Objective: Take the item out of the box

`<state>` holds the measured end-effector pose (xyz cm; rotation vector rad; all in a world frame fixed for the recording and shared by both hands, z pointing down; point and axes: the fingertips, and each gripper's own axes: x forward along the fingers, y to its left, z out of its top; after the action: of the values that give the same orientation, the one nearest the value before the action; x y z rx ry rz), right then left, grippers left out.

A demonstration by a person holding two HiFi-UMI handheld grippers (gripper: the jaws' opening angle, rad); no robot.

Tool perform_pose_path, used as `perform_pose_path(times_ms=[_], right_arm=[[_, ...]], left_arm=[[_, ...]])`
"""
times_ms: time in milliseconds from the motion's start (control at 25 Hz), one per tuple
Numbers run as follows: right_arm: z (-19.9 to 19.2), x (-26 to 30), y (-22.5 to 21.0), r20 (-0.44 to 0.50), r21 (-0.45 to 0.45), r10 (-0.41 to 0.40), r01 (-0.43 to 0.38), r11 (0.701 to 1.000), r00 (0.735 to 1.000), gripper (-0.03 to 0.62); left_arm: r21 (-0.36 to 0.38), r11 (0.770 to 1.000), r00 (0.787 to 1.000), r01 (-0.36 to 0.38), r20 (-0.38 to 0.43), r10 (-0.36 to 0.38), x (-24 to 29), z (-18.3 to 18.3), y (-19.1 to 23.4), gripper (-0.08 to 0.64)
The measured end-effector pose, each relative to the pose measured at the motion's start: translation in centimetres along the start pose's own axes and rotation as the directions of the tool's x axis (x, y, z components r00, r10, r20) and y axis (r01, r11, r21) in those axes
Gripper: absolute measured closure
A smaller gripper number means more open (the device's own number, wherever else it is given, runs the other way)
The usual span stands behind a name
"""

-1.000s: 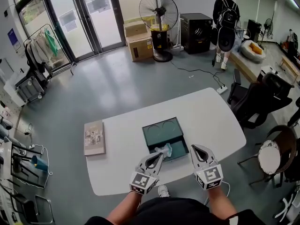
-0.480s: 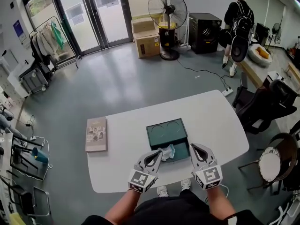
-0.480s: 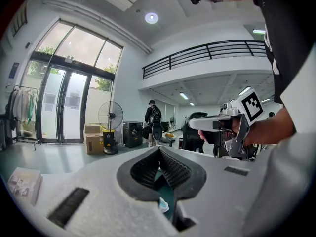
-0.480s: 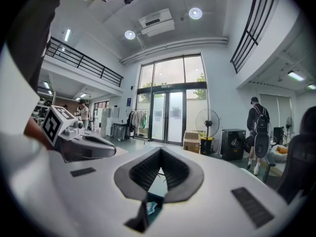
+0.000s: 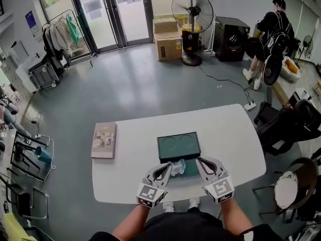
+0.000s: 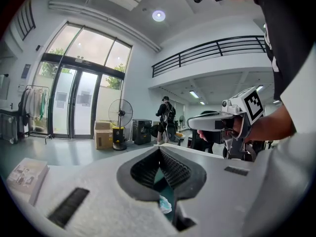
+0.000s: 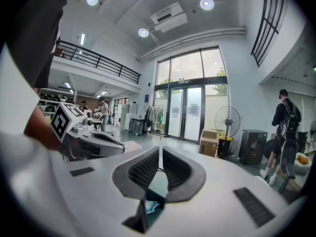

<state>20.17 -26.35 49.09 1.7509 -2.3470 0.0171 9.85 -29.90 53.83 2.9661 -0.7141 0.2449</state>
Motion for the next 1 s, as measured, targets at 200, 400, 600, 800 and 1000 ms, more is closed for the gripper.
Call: perform_pose_path(times_ms=[200, 400, 600, 800, 1000], right_arm=[[-1.7, 1.5, 1.0, -0.075, 0.003, 0.102, -0.103, 0.995, 0.992, 0.497], [-3.8, 3.2, 2.2, -0.146, -0.022, 0.208, -0.214, 0.977, 0.967, 0.396], [-5.8, 4.5, 4.2, -0.224, 0.002, 0.326, -0.334, 0.943, 0.918, 0.319], [-8.3, 5.9, 5.1, -0.315, -0.023, 0.384, -0.411, 0.911, 0.868, 0.275], [-11.8, 6.7, 6.6, -0.413, -0.020, 0.442, -0.493, 0.870, 0.796, 0.218]], left_arm=[[-0.012, 0.999, 0.999, -0.036, -0.008, 0.036, -0.2, -1.0, 0.3, 0.548], [-0.021, 0.997, 0.997, -0.077, -0.031, 0.076, -0.7, -2.2, 0.9, 0.548], [-0.042, 0.992, 0.991, -0.122, -0.053, 0.120, -1.5, -2.4, 1.8, 0.548], [-0.054, 0.988, 0.988, -0.144, -0.063, 0.141, -1.8, -3.5, 2.4, 0.548], [-0.073, 0.983, 0.983, -0.170, -0.089, 0.164, -2.8, -5.0, 2.5, 0.548]])
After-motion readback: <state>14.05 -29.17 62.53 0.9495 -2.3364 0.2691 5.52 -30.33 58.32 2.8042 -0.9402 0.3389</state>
